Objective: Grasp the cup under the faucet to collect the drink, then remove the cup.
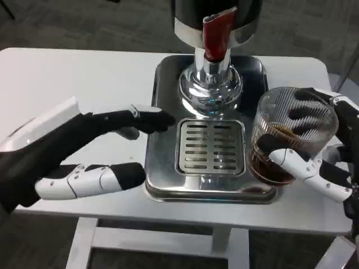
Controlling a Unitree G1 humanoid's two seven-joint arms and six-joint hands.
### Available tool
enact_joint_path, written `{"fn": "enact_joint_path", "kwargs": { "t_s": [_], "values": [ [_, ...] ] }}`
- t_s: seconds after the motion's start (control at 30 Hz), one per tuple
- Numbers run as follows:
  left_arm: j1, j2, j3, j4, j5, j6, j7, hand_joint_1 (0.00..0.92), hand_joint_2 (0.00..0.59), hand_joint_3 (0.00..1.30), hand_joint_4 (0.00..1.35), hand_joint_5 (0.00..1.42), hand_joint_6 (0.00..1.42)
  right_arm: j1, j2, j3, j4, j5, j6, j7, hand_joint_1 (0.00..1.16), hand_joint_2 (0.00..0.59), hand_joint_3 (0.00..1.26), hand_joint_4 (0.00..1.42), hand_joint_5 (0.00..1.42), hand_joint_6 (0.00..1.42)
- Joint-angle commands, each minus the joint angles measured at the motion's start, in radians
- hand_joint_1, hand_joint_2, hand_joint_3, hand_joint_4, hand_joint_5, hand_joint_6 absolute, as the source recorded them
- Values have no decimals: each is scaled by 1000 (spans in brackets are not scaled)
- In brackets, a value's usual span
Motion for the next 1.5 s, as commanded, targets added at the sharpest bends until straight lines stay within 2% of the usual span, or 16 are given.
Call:
{"fn": "enact_joint_path", "kwargs": {
  "t_s": [0.03, 0.2, 0.37, 0.67, 1.03, 1.5],
  "values": [
    [21, 30, 22, -30, 16, -38, -23, 0, 47, 258, 199, 204, 296, 25, -8, -16, -73, 17, -4, 20, 844, 216, 994, 1154, 1409, 1424],
    [31, 44, 32, -51, 18, -54, -36, 0, 42, 250, 175, 178, 296, 42, -21, -30, -109, 22, -14, 50, 844, 216, 994, 1154, 1409, 1424],
    [52, 60, 55, -82, 34, -73, -42, 0, 41, 242, 159, 149, 235, 59, -39, -48, -135, 34, -20, 67, 844, 217, 994, 1154, 1409, 1424],
    [122, 69, 118, -188, 68, -103, -42, 0, 39, 194, 21, 62, 185, 105, -58, -83, -203, 58, -19, 100, 842, 216, 994, 1154, 1409, 1424],
    [172, 72, 185, -250, 34, -91, -59, 0, 39, 163, 7, 48, 173, 147, -76, -108, -247, 92, -22, 125, 843, 216, 1004, 1163, 1417, 1424],
    [207, 69, 216, -295, 16, -67, -59, 0, 38, 151, 7, 36, 165, 202, -84, -141, -299, 133, -27, 154, 834, 215, 1005, 1169, 1423, 1424]
  ]
}}
